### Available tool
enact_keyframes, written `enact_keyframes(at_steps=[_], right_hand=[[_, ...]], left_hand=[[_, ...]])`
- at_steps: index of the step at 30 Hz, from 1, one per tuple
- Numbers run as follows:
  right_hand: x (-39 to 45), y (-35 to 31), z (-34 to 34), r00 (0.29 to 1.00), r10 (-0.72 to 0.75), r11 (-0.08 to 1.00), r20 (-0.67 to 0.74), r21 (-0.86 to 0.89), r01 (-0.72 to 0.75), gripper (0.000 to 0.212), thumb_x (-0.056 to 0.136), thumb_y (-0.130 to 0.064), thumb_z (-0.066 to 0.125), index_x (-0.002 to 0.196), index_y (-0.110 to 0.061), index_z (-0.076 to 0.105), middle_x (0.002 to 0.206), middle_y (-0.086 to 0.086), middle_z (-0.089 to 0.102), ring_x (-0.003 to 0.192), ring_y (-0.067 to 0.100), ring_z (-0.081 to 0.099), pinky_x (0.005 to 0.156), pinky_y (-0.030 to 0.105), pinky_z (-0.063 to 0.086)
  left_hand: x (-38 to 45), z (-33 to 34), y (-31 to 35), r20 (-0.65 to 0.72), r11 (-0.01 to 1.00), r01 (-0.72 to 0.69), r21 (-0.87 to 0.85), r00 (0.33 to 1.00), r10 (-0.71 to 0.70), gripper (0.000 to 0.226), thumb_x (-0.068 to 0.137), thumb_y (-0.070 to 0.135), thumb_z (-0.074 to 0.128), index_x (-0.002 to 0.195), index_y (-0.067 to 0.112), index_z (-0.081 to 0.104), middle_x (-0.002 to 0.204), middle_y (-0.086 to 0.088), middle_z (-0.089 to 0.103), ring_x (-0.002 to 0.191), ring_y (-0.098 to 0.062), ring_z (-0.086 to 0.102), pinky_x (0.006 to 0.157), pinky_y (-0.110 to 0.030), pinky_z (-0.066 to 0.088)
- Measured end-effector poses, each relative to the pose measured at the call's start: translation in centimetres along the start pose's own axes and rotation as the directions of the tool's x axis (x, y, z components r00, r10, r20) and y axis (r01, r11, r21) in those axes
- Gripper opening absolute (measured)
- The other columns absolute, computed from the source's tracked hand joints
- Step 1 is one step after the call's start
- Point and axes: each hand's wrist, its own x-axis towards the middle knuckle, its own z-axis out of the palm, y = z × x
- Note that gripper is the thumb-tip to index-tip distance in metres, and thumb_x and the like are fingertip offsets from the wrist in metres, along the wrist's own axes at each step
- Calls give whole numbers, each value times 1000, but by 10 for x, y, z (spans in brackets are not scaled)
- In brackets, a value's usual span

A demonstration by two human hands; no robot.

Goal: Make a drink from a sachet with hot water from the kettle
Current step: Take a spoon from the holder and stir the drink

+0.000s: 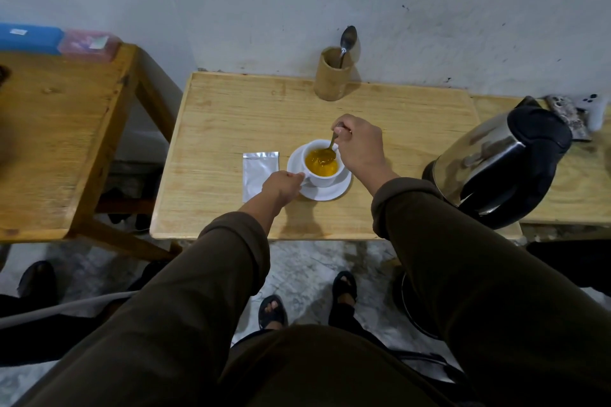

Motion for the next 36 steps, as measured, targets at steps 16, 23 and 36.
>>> enact_keyframes(at_steps=[16, 23, 36], right_hand=[[-2, 0, -3, 1000, 22, 999, 10, 46, -22, 21, 93, -6, 48, 97, -4, 69, 97, 16, 72, 93, 29, 67, 89, 37, 54], [-3, 0, -5, 996, 31, 996, 84, 75, -38, 19, 93, -5, 46, 88, -2, 64, 86, 16, 72, 85, 29, 70, 82, 34, 58], [-8, -1, -6, 998, 13, 997, 69, 76, -18, 19, 92, -6, 49, 91, -3, 68, 88, 14, 74, 86, 25, 71, 77, 22, 55]], left_hand=[[-8, -1, 3, 8, 998, -32, 54, 999, 32, 48, 95, 38, 48, 121, -1, 60, 127, -22, 63, 119, -36, 59, 106, -47, 45], [-10, -1, 4, 15, 998, -24, 50, 1000, 24, 45, 95, 34, 47, 119, -2, 60, 126, -21, 63, 119, -37, 59, 106, -46, 46], [-7, 0, 3, 9, 999, -20, 43, 1000, 20, 45, 95, 33, 49, 119, -3, 60, 127, -23, 63, 119, -38, 58, 106, -46, 46]])
